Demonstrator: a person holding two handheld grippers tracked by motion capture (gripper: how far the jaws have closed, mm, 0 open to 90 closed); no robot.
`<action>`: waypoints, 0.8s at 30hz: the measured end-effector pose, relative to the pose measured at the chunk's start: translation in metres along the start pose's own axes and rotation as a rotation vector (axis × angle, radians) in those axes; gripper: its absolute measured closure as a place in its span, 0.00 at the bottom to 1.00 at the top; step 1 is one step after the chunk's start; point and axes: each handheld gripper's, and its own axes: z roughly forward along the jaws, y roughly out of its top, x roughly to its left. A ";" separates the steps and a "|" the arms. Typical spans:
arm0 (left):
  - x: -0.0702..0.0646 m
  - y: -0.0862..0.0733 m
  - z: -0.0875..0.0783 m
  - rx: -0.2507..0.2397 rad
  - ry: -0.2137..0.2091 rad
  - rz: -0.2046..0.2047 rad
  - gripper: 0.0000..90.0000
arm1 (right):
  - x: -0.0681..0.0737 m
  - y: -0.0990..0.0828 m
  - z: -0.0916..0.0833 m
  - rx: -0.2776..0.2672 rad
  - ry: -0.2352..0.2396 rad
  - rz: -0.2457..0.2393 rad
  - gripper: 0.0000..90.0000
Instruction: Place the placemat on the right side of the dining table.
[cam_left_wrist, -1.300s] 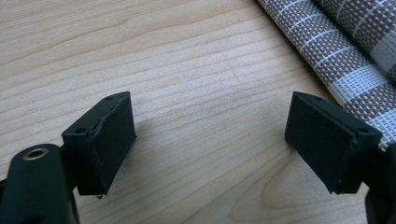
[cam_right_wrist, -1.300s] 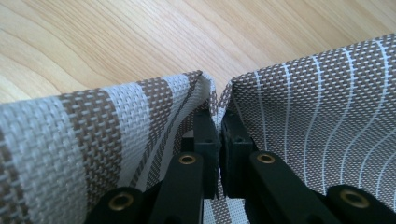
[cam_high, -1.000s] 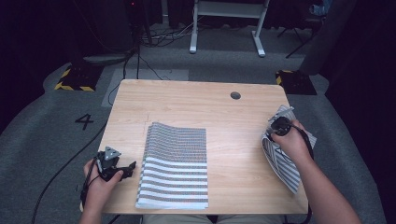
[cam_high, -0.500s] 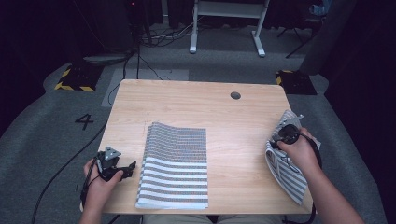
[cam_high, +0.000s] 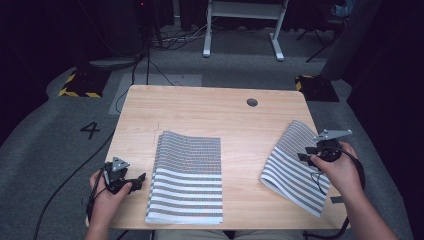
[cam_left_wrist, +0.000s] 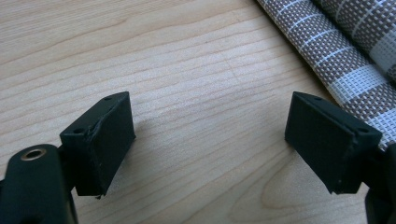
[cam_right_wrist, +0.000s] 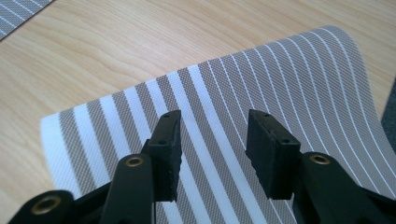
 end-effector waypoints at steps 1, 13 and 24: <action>0.000 0.000 0.000 0.000 0.000 0.000 0.18 | 0.001 -0.005 -0.006 -0.007 -0.003 0.002 0.62; 0.000 0.000 0.000 0.003 -0.008 -0.001 0.17 | 0.016 -0.082 -0.048 -0.007 -0.014 0.065 0.58; 0.000 0.000 0.000 0.003 -0.008 -0.001 0.17 | 0.007 -0.132 -0.021 0.034 -0.038 0.174 0.47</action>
